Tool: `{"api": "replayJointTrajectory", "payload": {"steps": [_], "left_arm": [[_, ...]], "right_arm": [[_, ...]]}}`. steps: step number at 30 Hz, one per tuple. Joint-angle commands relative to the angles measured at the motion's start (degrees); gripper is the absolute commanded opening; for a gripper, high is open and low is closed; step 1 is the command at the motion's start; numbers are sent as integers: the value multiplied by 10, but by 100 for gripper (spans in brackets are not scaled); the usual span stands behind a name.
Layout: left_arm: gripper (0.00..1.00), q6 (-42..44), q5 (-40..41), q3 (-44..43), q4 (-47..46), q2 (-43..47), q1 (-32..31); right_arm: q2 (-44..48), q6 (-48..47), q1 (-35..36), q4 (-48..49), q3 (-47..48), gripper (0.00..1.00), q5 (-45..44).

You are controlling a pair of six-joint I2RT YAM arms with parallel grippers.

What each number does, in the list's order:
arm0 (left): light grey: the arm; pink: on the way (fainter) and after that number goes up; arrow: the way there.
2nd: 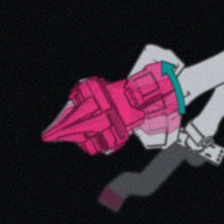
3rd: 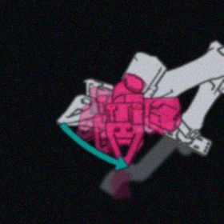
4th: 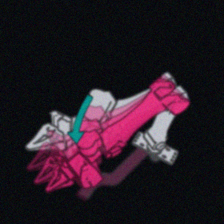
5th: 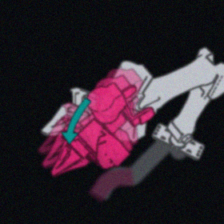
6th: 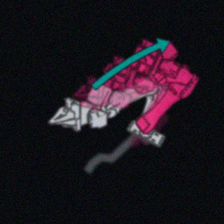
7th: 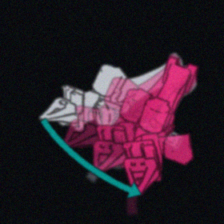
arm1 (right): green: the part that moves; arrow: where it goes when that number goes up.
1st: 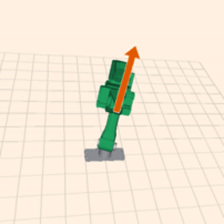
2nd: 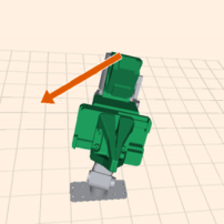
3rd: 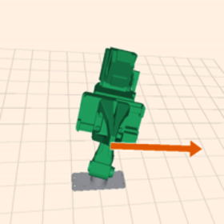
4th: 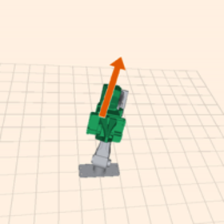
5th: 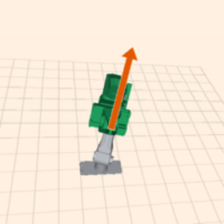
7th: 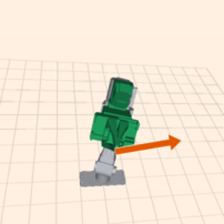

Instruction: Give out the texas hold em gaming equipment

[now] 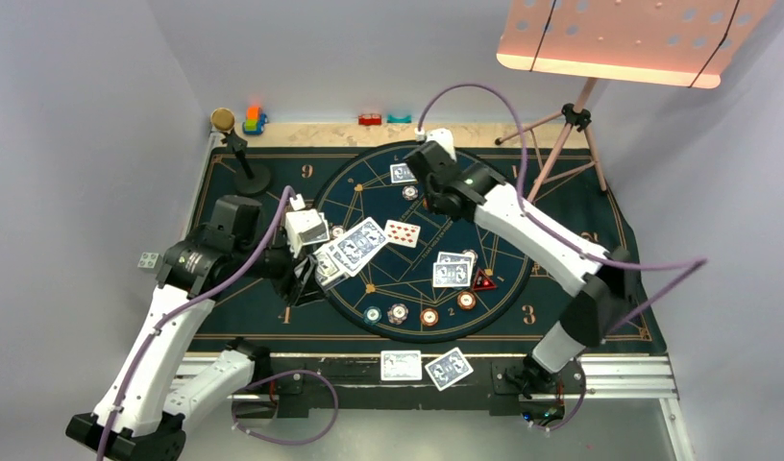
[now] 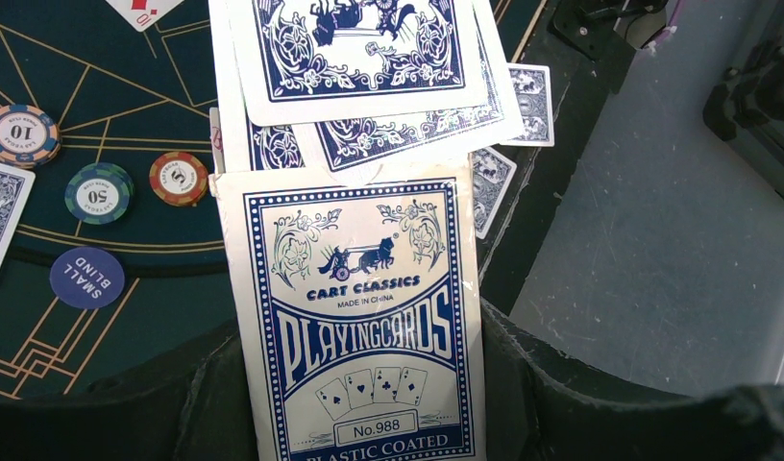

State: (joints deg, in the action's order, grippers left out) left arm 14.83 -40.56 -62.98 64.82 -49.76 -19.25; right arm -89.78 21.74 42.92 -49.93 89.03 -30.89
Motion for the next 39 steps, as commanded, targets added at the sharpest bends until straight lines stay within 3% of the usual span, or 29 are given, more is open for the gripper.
{"api": "replayJointTrajectory", "payload": {"steps": [1,11,30,39], "left_arm": [[0,22,-29,-28,13,14,5],[0,44,-49,-30,52,30,4],[0,72,-89,-42,88,22,4],[0,75,-91,-46,92,19,4]], "right_arm": [[-74,-28,16,5,43,0,-85],[-218,-45,23,34,100,0,-65],[-421,-90,79,0,213,0,-252],[-463,-85,94,9,236,0,-215]]}}
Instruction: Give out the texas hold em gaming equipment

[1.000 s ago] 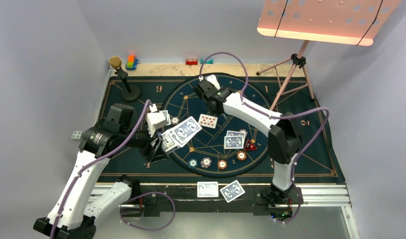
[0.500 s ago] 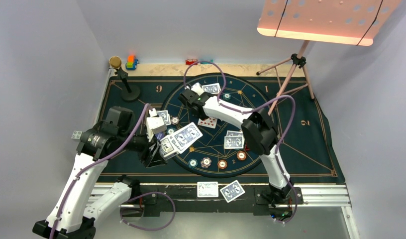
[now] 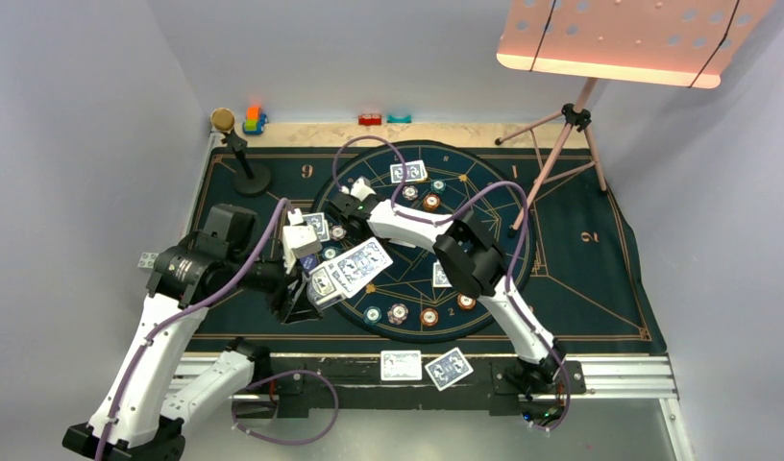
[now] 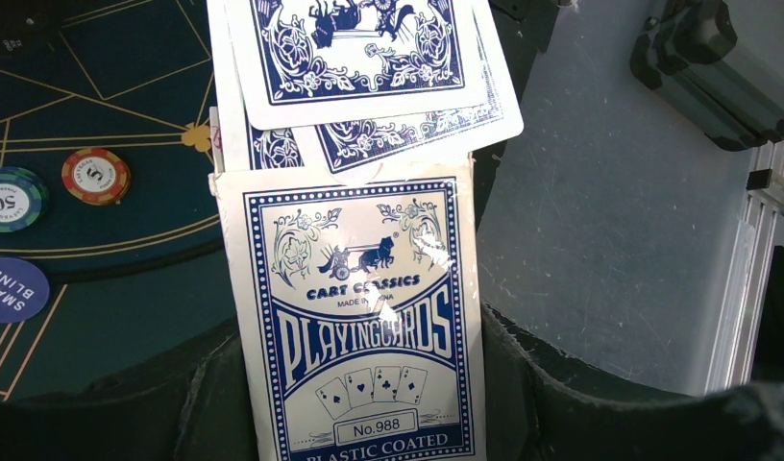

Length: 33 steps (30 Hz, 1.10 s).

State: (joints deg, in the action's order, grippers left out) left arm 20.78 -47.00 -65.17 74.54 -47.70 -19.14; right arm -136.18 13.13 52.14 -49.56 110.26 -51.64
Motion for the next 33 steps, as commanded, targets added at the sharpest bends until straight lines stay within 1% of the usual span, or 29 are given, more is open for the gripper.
{"api": "replayJointTrajectory", "payload": {"steps": [1,3,5,10,11,14,16,17,19,26,28,29,31,33], "left_arm": [[0,17,-27,-25,-6,-1,3],[0,18,-28,-25,-6,-1,3],[0,19,-27,-25,-6,-1,3],[0,20,-27,-26,-9,-3,3],[0,20,-26,-27,-9,-3,3],[0,21,-24,-28,-9,-2,3],[0,20,-23,-28,-8,-1,3],[0,21,-22,-28,-7,0,3],[0,22,-20,-28,-7,1,3],[0,21,-21,-27,-11,2,3],[0,22,-21,-27,-11,1,2],[0,22,-20,-27,-11,1,3],[0,22,-22,-26,-10,1,3],[0,23,-23,-26,-11,1,3]], "right_arm": [[-5,1,2,4,27,2,-3],[-9,9,3,-3,35,6,9],[-5,13,4,-2,36,19,26],[2,17,11,10,45,35,85],[2,18,12,10,49,40,98],[-1,24,12,7,64,60,147],[2,27,11,4,72,70,158],[5,29,11,1,76,73,163],[19,29,8,1,82,75,171],[104,38,-36,-5,83,76,247],[139,43,-51,-6,73,81,275],[160,48,-61,-7,67,84,302],[209,61,-84,3,42,88,359],[283,79,-113,33,-9,92,433]]}}
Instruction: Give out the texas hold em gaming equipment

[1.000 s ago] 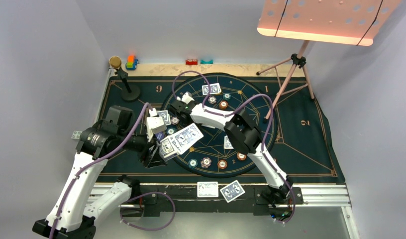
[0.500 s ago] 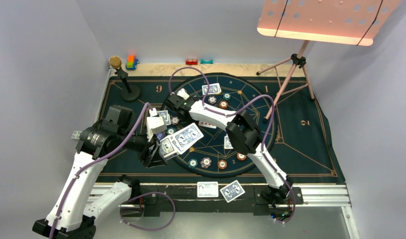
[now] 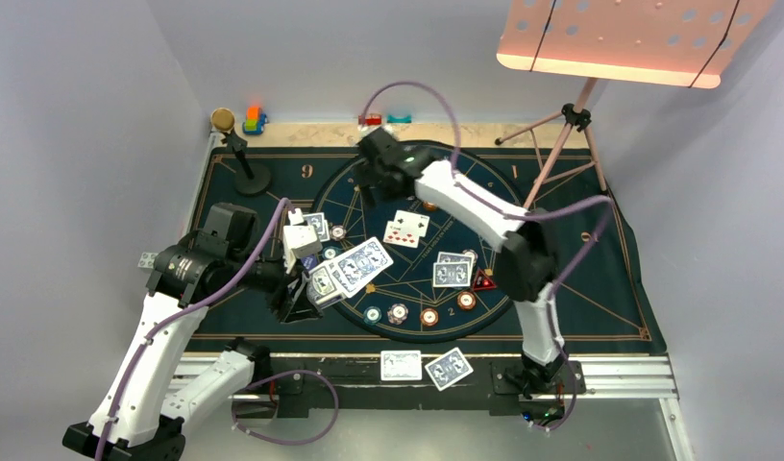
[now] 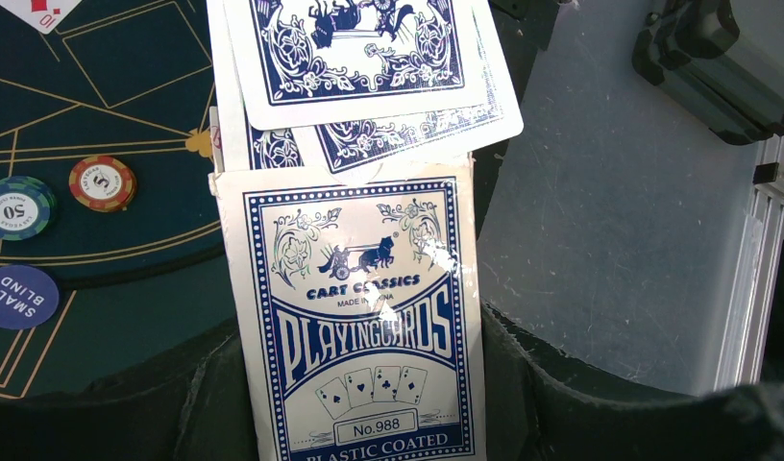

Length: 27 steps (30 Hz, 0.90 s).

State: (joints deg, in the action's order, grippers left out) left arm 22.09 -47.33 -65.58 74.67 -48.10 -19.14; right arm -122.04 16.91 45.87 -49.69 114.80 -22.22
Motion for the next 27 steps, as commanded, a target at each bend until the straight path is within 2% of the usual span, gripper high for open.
{"api": "replayJointTrajectory", "payload": {"steps": [1,5,11,17,20,27], "left_arm": [[0,12,-20,-21,-12,5,3],[0,10,-21,-15,-19,4,3],[0,7,-21,-7,-31,-1,3],[0,3,-14,2,-49,-8,3],[0,0,-15,6,-57,-12,2],[0,-5,-14,11,-69,-25,3]], "right_arm": [[174,51,-66,54,-86,92,185],[292,90,-110,134,-212,94,314],[414,154,-142,210,-328,96,444],[507,235,-143,315,-426,97,546],[533,263,-125,350,-452,98,564],[550,272,-83,353,-460,98,560]]}}
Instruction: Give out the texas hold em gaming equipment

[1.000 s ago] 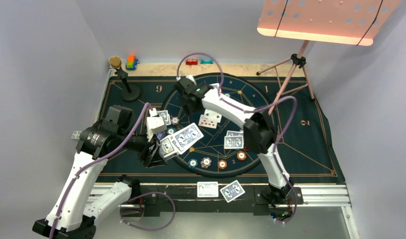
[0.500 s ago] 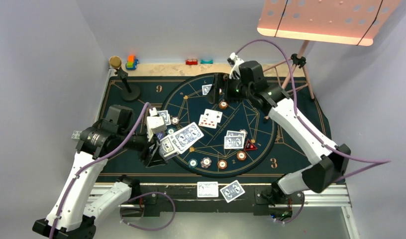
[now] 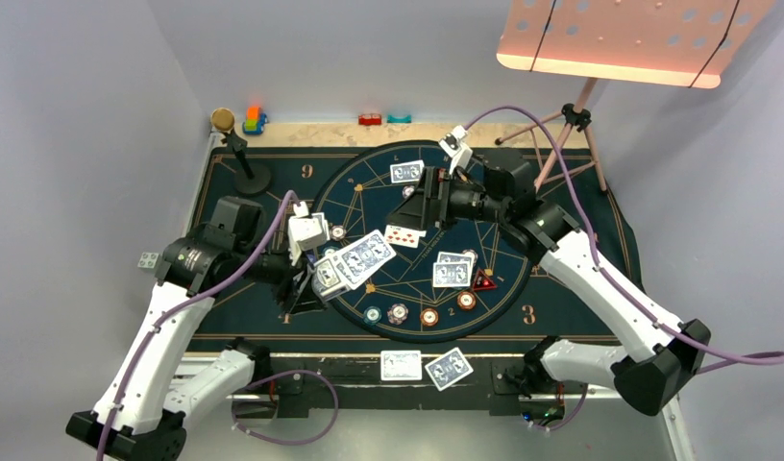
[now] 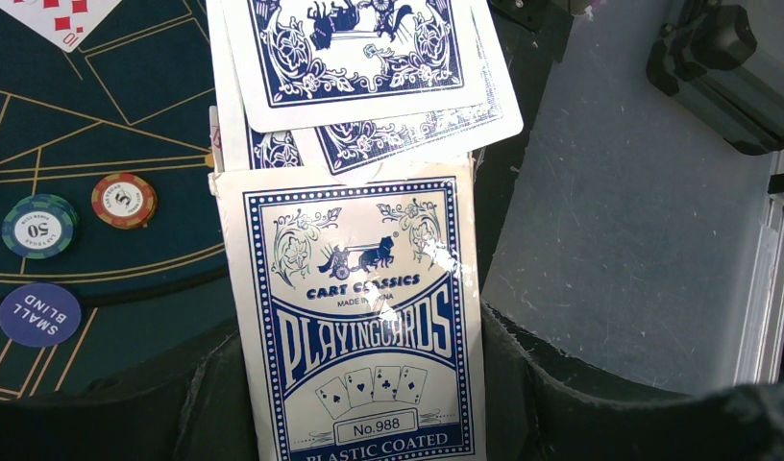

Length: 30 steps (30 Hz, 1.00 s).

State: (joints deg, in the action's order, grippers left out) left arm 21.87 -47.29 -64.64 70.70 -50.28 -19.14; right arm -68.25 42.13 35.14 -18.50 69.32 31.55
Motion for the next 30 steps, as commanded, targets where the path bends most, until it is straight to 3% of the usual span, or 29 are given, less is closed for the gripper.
{"api": "replayJointTrajectory", "payload": {"steps": [1,7,20,30], "left_arm": [[0,-3,-15,1,-31,-5,3],[0,-7,-17,-3,-33,-9,3],[0,-9,-20,-7,-30,-9,3],[0,-10,-26,-11,-24,-4,2]], "right_arm": [[7,14,35,36,0,98,19],[-45,-39,97,-33,42,98,-22],[-89,-86,120,-56,71,98,-73],[-100,-96,121,-66,78,81,-102]]}}
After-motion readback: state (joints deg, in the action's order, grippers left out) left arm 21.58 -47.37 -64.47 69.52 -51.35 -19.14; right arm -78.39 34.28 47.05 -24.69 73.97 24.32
